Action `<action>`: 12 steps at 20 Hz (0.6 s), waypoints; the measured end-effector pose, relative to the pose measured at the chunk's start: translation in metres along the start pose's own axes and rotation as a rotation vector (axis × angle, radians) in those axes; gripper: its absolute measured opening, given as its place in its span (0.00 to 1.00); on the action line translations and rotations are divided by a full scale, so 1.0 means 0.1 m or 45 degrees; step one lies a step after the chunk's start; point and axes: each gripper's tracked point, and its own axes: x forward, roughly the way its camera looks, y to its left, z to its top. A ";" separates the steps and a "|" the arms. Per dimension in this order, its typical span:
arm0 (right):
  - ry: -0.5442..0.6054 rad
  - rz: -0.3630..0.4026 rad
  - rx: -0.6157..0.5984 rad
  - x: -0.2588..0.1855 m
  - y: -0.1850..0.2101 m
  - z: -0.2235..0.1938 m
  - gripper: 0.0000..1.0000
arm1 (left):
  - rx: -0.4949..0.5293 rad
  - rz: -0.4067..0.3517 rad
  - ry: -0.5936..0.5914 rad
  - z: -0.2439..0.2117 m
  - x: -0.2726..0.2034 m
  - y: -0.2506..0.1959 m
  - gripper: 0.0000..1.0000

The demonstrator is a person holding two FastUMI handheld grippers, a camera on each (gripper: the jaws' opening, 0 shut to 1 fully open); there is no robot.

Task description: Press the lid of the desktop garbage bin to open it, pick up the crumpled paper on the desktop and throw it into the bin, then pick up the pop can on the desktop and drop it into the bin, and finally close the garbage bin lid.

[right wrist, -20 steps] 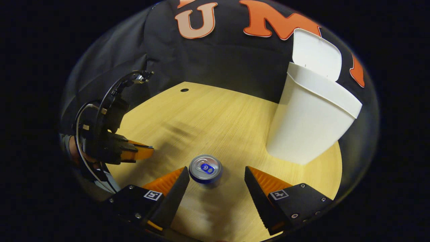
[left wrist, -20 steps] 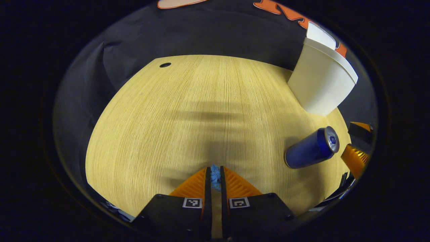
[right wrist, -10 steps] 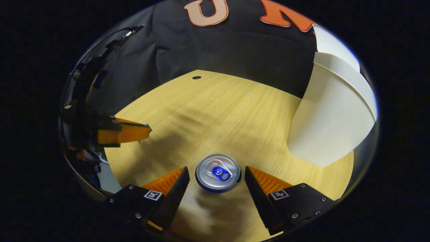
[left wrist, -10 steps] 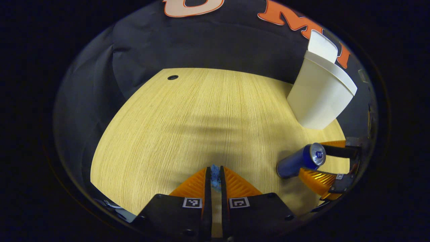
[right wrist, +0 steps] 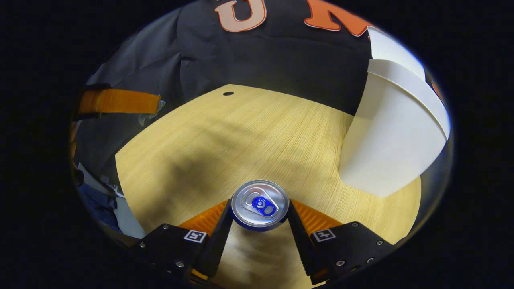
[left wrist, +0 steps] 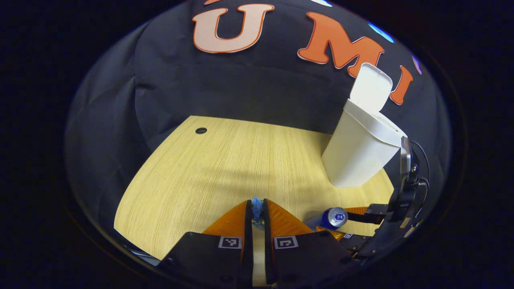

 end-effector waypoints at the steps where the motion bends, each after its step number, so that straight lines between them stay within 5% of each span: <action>1: -0.013 -0.006 0.021 -0.03 -0.01 0.03 0.80 | 0.014 -0.007 -0.021 0.00 -0.01 -0.02 0.16; 12: -0.178 -0.187 0.205 -0.57 -0.40 0.17 0.81 | 0.124 -0.172 -0.160 0.74 0.12 -0.96 0.14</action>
